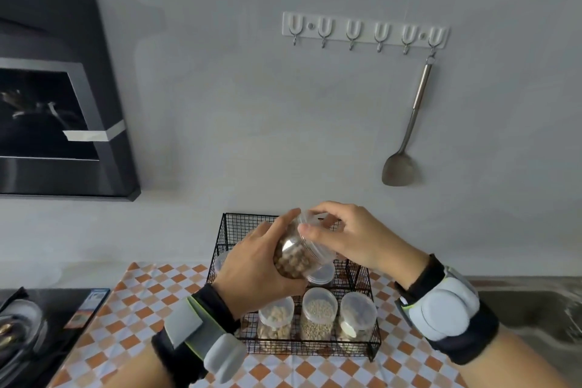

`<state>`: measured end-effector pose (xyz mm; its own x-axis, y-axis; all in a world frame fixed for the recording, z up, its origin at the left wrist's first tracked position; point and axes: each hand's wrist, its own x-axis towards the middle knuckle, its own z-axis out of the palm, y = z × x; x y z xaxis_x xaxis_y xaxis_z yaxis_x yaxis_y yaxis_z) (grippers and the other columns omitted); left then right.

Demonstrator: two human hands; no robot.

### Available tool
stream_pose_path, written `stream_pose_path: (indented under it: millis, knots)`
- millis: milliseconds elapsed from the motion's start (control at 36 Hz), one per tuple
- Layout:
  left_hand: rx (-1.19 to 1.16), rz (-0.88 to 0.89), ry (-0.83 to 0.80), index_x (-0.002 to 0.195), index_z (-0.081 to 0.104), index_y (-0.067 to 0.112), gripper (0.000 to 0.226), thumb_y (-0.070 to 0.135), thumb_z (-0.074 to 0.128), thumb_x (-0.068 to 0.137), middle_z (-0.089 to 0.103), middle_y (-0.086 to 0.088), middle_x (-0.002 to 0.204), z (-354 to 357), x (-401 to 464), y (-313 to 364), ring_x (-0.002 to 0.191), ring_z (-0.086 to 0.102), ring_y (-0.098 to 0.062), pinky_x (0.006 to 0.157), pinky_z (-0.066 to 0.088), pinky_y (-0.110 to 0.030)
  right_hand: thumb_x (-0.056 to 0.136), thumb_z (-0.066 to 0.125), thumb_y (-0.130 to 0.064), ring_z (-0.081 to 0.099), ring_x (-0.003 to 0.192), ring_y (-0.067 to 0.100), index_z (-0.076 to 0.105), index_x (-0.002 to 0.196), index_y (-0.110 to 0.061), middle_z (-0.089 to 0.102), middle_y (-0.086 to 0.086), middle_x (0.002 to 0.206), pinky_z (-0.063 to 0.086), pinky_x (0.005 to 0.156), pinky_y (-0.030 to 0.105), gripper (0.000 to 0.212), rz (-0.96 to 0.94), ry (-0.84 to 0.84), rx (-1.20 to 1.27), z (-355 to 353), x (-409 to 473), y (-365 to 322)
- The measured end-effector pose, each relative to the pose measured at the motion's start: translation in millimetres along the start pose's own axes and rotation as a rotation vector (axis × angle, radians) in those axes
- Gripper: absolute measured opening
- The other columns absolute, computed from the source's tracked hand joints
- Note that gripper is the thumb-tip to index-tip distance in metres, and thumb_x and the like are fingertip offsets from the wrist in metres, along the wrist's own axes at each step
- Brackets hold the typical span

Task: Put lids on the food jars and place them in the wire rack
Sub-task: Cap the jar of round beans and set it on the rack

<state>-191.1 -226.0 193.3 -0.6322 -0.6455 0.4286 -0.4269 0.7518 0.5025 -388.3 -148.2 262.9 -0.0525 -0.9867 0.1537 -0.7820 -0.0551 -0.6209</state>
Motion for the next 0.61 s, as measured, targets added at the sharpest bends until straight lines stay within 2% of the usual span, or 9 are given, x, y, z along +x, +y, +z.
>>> stream_pose_path:
  millis: [56, 111, 167, 250, 333, 389, 444, 528, 611]
  knots:
    - [-0.019, -0.011, -0.003, 0.151, 0.017, 0.054, 0.111, 0.060, 0.079, 0.059, 0.054, 0.017, 0.122, 0.1, -0.6, -2.0, 0.098, 0.061, -0.005, 0.084, 0.059, -0.030, 0.072, 0.045, -0.093, 0.061, 0.108, -0.002, 0.050, 0.142, -0.042, 0.060, -0.021, 0.127, 0.052, 0.098, 0.033, 0.087, 0.023, -0.068, -0.049, -1.8, 1.5, 0.4]
    - [-0.041, -0.023, 0.001, 0.151, 0.018, 0.054, 0.111, 0.059, 0.080, 0.058, 0.054, 0.020, 0.124, 0.0, -1.0, -3.7, 0.099, 0.062, -0.004, 0.084, 0.059, -0.030, 0.075, 0.053, -0.088, 0.055, 0.122, 0.002, 0.032, 0.150, -0.053, 0.044, -0.025, 0.145, 0.047, 0.106, 0.036, 0.086, 0.033, -0.176, 0.000, -5.6, 1.0, 2.8]
    - [-0.045, -0.031, 0.004, 0.150, 0.018, 0.054, 0.111, 0.058, 0.081, 0.058, 0.054, 0.021, 0.126, -0.4, -1.0, -5.0, 0.100, 0.062, -0.002, 0.084, 0.059, -0.030, 0.074, 0.066, -0.075, 0.053, 0.126, 0.000, 0.029, 0.147, -0.062, 0.039, -0.030, 0.149, 0.047, 0.106, 0.035, 0.082, -0.010, -0.232, 0.056, -9.7, -0.5, 4.6]
    - [-0.034, -0.024, 0.000, 0.150, 0.019, 0.053, 0.110, 0.058, 0.082, 0.059, 0.054, 0.019, 0.124, -2.6, -0.7, -5.0, 0.099, 0.061, -0.003, 0.084, 0.059, -0.028, 0.080, 0.074, -0.062, 0.058, 0.119, 0.000, 0.041, 0.141, -0.057, 0.050, -0.031, 0.138, 0.053, 0.100, 0.034, 0.070, -0.054, -0.198, 0.017, -8.3, -0.1, 4.9]
    - [-0.009, -0.021, -0.022, 0.152, 0.018, 0.052, 0.111, 0.058, 0.080, 0.060, 0.054, 0.017, 0.124, -4.1, -0.8, -3.3, 0.099, 0.060, -0.004, 0.086, 0.058, -0.028, 0.080, 0.065, -0.075, 0.065, 0.097, 0.000, 0.053, 0.134, -0.046, 0.059, -0.025, 0.122, 0.056, 0.088, 0.027, 0.062, 0.008, -0.127, -0.025, -5.6, 1.8, -0.3]
    - [-0.014, -0.021, -0.040, 0.151, 0.016, 0.053, 0.112, 0.060, 0.079, 0.059, 0.053, 0.017, 0.124, -3.6, -1.3, -3.0, 0.100, 0.060, -0.005, 0.087, 0.059, -0.030, 0.074, 0.048, -0.090, 0.063, 0.101, 0.000, 0.056, 0.133, -0.040, 0.063, -0.019, 0.119, 0.054, 0.091, 0.031, 0.078, 0.046, -0.098, -0.116, -4.9, 2.4, -1.8]
    - [-0.026, -0.022, -0.052, 0.151, 0.014, 0.054, 0.113, 0.061, 0.078, 0.058, 0.053, 0.017, 0.127, -2.9, -1.9, -3.0, 0.101, 0.061, -0.006, 0.087, 0.059, -0.031, 0.069, 0.037, -0.098, 0.061, 0.109, 0.004, 0.047, 0.143, -0.043, 0.060, -0.017, 0.125, 0.052, 0.096, 0.034, 0.093, 0.071, -0.134, -0.158, -5.1, 1.6, -0.1]
    - [-0.024, -0.019, -0.058, 0.149, 0.013, 0.056, 0.111, 0.064, 0.076, 0.058, 0.053, 0.017, 0.126, -2.8, -2.6, -3.0, 0.101, 0.060, -0.006, 0.087, 0.058, -0.032, 0.073, 0.056, -0.085, 0.053, 0.119, -0.002, 0.027, 0.149, -0.057, 0.043, -0.026, 0.143, 0.049, 0.101, 0.033, 0.085, 0.008, -0.231, -0.002, -4.2, -3.0, 2.4]
    - [-0.024, -0.016, -0.058, 0.148, 0.015, 0.056, 0.110, 0.064, 0.075, 0.057, 0.053, 0.017, 0.123, -3.7, -2.6, -1.8, 0.099, 0.060, -0.006, 0.085, 0.058, -0.032, 0.076, 0.064, -0.069, 0.053, 0.121, -0.003, 0.034, 0.144, -0.057, 0.046, -0.029, 0.141, 0.050, 0.101, 0.034, 0.076, -0.054, -0.200, -0.010, -0.6, -5.7, 5.2]
